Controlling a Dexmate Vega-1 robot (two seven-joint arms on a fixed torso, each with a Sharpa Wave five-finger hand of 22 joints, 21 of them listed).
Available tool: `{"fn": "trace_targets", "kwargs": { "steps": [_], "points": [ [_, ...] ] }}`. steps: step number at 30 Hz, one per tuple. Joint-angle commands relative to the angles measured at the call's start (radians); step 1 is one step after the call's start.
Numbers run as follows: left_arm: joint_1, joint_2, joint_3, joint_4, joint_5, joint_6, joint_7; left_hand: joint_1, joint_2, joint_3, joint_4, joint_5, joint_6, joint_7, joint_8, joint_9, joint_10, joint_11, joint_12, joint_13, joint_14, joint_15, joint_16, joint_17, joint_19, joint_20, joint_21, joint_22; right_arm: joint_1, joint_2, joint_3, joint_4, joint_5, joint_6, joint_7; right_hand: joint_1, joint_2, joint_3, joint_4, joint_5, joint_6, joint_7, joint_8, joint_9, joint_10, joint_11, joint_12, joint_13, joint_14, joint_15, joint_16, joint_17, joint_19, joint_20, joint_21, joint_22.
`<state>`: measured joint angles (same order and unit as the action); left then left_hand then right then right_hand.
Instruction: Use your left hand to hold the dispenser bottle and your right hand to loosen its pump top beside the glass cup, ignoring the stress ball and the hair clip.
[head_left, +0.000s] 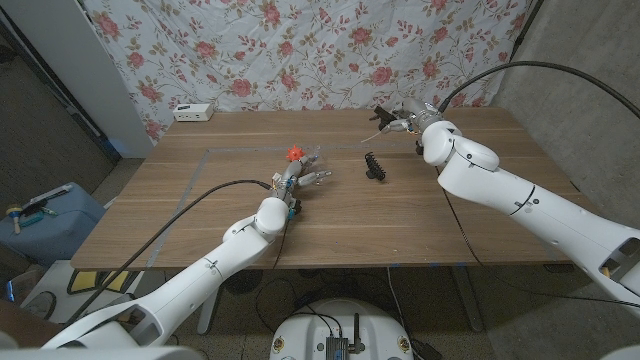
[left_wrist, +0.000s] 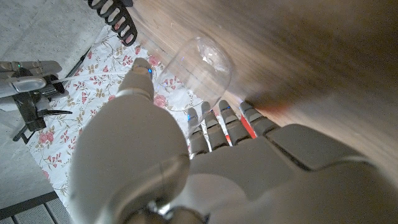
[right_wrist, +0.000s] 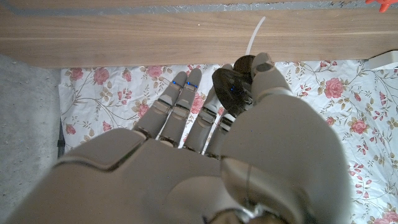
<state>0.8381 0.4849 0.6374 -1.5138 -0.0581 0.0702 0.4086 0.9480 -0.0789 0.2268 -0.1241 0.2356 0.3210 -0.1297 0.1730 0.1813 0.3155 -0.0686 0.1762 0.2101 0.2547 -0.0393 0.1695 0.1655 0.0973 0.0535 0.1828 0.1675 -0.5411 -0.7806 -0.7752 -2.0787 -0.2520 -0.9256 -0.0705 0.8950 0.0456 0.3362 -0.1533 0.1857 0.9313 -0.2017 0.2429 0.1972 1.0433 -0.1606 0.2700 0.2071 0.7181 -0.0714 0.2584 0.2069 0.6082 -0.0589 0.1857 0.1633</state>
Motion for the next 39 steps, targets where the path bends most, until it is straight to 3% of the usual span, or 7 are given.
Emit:
{"fn": "trace_targets", "kwargs": {
  "steps": [1,6,21,39],
  "points": [
    [0.001,0.007,-0.002,-0.005,-0.018,0.002,-0.026,-0.017,-0.001,-0.011,0.002,0.010,-0.020,0.007,0.000,0.000,-0.023,0.026,0.005,-0.005,-0.026,-0.006,-0.001,0.001,-0.014,0.006,-0.002,0.001,-0.013,-0.004,0.009,-0.006,0.011,-0.002,-0.014,0.000,0.009,-0.003,0.002,0.005,0.107,0.027,0.002,0.002,0.006,0.000,-0.004,0.004,0.009,-0.148,-0.003,0.003,0.005,-0.018,0.003,0.003],
    [0.004,0.009,-0.006,-0.011,-0.026,0.001,-0.031,-0.022,-0.003,-0.018,0.003,0.014,-0.040,0.010,0.000,-0.001,-0.044,0.019,0.005,-0.008,-0.046,0.002,-0.002,0.001,-0.023,0.009,-0.003,0.001,-0.015,-0.007,0.012,-0.004,0.016,-0.001,-0.018,0.000,0.009,-0.004,0.002,0.005,0.107,0.027,0.001,0.002,0.007,0.001,-0.004,0.004,0.008,-0.148,-0.005,0.002,0.005,-0.019,0.003,0.003],
    [0.032,0.054,-0.036,-0.073,-0.081,0.004,-0.087,-0.073,-0.012,-0.050,0.023,0.032,-0.106,0.040,-0.002,-0.002,-0.112,0.040,0.006,-0.017,-0.133,0.032,-0.004,0.002,-0.081,0.014,-0.009,0.002,-0.039,0.008,0.019,0.034,0.017,0.024,-0.070,0.000,0.009,-0.007,0.002,0.005,0.105,0.026,-0.002,0.002,0.003,0.000,-0.008,0.004,0.010,-0.149,-0.005,0.004,0.005,-0.018,0.002,0.003],
    [0.046,0.104,-0.054,-0.136,-0.121,0.011,-0.147,-0.097,-0.008,-0.064,0.034,0.042,-0.136,0.061,0.001,-0.003,-0.139,0.045,0.011,-0.019,-0.178,0.038,-0.002,0.002,-0.110,0.013,-0.007,0.002,-0.083,0.041,0.046,0.091,0.034,0.056,-0.139,0.003,0.010,-0.008,0.000,0.005,0.101,0.022,-0.006,0.003,0.001,-0.002,-0.011,0.004,0.010,-0.150,-0.009,0.004,0.004,-0.019,0.002,0.003]
  ]
}}
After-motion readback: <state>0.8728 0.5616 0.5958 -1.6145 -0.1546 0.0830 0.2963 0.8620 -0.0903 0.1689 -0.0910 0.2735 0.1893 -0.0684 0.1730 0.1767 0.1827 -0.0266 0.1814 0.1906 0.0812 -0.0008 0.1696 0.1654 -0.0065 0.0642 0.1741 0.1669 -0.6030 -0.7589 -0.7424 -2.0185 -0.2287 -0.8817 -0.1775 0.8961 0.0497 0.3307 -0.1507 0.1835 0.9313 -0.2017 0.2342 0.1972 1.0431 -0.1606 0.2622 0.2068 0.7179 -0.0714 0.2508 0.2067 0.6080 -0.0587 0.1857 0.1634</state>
